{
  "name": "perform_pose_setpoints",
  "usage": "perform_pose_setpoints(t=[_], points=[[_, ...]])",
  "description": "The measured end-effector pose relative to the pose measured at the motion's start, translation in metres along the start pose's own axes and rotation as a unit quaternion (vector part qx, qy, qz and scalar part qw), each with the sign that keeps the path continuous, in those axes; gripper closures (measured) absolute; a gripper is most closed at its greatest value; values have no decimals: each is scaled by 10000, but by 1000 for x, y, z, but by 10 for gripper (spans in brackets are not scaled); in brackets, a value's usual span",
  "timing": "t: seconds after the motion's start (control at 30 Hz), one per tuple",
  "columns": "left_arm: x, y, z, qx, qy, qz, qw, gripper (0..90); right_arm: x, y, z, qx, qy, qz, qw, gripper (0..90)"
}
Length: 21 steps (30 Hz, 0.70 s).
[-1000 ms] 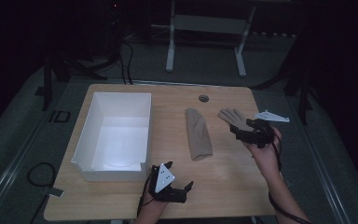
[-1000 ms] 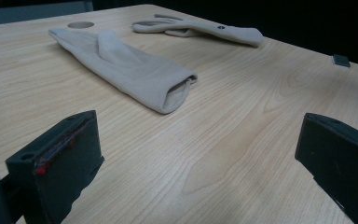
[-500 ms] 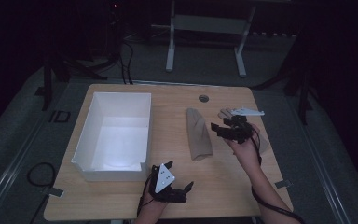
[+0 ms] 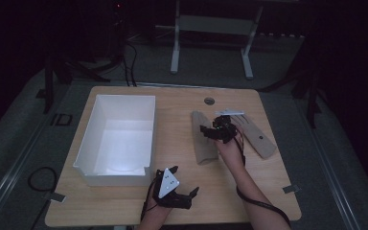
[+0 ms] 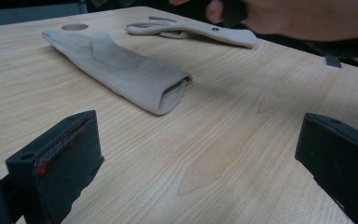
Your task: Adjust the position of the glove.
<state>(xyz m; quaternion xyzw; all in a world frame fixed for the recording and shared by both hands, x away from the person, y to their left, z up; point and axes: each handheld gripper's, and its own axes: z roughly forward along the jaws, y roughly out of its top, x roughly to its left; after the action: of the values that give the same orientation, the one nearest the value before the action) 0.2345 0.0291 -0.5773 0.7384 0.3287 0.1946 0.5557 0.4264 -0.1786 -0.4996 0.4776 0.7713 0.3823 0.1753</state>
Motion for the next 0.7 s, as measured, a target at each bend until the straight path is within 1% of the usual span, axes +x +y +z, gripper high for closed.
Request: perform_pose_setpoints(t=[0.17, 0.33, 0.37, 0.4, 0.43, 0.47, 0.53, 0.6, 0.63, 0.67, 0.7], points=[[-1, 0, 0, -24, -6, 23, 10000, 6, 2, -1, 19, 96, -166, 130, 9997, 375], [0, 0, 0, -20, -15, 7, 10000, 5, 2, -9, 35, 284, -310, 219, 9989, 375], [0, 0, 0, -17, -18, 4, 10000, 6, 1, -11, 37, 306, -342, 244, 9986, 392], [0, 0, 0, -10, -18, 7, 10000, 6, 0, -12, 39, 310, -360, 257, 9985, 408], [0, 0, 0, -8, -17, 9, 10000, 6, 0, -13, 42, 316, -396, 246, 9984, 404], [0, 0, 0, -1, -22, 24, 10000, 6, -1, -15, 44, 325, -496, 242, 9979, 407], [0, 0, 0, 5, -25, 22, 10000, 6, -2, -19, 50, 405, -503, 262, 9976, 407], [0, 0, 0, 5, -24, 10, 10000, 6, -2, -26, 56, 522, -609, 182, 9966, 436], [0, 0, 0, 8, -26, 12, 10000, 6, -2, -29, 59, 500, -631, 113, 9967, 452], [0, 0, 0, 8, -23, 8, 10000, 6, 0, -31, 59, 458, -735, 17, 9962, 473], [0, 0, 0, 8, -21, 11, 10000, 6, 3, -32, 59, 455, -789, -80, 9958, 512]])
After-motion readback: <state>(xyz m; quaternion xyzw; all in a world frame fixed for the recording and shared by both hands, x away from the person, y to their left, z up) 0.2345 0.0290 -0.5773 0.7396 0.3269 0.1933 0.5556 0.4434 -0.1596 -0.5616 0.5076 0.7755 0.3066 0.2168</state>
